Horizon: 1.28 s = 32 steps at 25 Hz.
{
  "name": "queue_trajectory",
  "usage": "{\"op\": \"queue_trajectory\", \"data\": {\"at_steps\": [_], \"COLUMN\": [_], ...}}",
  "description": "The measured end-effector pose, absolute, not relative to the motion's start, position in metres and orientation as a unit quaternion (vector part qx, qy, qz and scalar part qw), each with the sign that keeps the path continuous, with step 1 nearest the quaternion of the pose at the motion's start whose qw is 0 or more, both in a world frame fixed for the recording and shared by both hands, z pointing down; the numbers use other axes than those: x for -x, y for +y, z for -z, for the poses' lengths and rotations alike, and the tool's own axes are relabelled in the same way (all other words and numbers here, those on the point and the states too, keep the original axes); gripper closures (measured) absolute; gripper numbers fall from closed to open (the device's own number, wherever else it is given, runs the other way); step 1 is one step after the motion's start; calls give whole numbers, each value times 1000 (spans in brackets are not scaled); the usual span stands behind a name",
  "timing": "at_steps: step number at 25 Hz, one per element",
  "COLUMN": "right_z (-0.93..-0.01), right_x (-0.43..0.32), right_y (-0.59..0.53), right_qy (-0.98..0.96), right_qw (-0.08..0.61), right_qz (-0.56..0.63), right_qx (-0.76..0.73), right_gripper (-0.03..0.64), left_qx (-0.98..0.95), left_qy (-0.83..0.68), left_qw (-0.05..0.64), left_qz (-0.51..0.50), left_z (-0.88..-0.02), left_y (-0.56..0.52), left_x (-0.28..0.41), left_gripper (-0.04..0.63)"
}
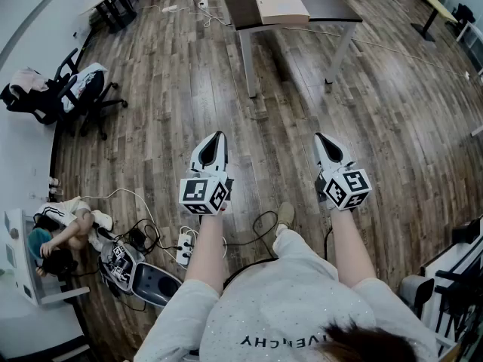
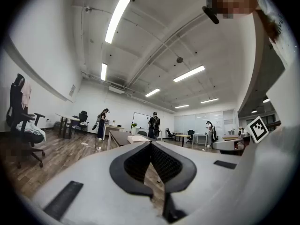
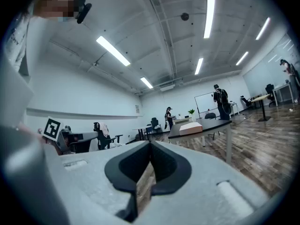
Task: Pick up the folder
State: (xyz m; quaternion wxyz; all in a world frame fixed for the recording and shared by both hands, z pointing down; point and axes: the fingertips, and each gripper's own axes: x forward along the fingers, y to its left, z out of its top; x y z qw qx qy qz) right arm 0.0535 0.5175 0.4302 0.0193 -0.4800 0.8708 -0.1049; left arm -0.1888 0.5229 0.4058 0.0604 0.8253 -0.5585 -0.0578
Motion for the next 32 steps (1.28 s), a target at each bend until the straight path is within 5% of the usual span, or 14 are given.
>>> {"op": "queue_trajectory", "data": {"at_steps": [20,32], "right_z": [-452,-465], "right_x": [-92,-111], "right_y": [325,265], "right_qy": [871,873], "right_qw": [1,4], "right_qz": [120,150], "right_qx": [477,464], "right_gripper": [618,486], "left_qx": [-813,-811], "left_qy": [-575,-576], "left_qw": [78,88], "left_qz": [45,52], "left_z": [-430,-442], "left_y": [336,281], "left_x": [149,125], "left_gripper": [597,597]}}
